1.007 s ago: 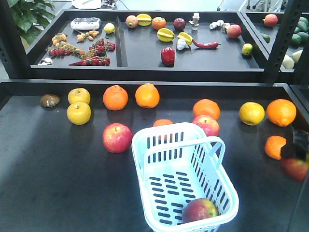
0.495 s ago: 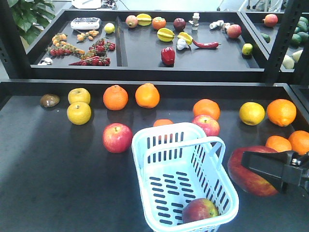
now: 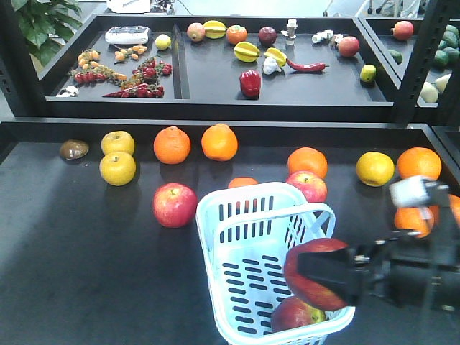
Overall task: Pick three apples into basket with both arms
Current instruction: 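Move the second apple over the basket and open the right gripper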
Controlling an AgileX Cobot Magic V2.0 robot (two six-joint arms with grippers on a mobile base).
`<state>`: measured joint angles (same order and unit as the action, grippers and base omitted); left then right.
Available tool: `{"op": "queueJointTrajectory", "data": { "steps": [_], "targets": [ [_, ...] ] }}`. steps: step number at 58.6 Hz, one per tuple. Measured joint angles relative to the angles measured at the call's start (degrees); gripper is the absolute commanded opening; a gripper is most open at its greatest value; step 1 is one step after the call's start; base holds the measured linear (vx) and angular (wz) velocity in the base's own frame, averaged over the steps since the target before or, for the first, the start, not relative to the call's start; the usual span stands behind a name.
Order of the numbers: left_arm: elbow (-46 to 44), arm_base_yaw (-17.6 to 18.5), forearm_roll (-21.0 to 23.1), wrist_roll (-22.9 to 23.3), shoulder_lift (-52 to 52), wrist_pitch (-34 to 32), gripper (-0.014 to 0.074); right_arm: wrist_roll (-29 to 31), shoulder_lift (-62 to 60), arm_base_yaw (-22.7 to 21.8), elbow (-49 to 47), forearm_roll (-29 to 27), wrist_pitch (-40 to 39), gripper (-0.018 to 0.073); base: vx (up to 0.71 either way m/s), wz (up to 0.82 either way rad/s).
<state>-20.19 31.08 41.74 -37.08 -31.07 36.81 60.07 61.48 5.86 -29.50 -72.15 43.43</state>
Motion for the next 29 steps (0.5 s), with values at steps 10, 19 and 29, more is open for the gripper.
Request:
{"op": "queueJointTrajectory", "data": {
  "steps": [10, 19, 29],
  "targets": [
    [0.0, 0.0, 0.0, 0.0, 0.0, 0.0, -0.0006, 2.8, 6.2, 8.7, -1.3, 0.0, -12.6, 0.0195, 0.00, 0.00],
    [0.0, 0.0, 0.0, 0.0, 0.0, 0.0, -0.0006, 5.2, 12.3, 10.7, -6.2, -0.2, -14.0, 0.0466, 0.00, 0.00],
    [0.0, 0.0, 0.0, 0.0, 0.0, 0.0, -0.0006, 4.8, 16.8, 10.8, -7.7, 0.8, -14.3, 0.0648, 0.00, 0.00]
  ]
}}
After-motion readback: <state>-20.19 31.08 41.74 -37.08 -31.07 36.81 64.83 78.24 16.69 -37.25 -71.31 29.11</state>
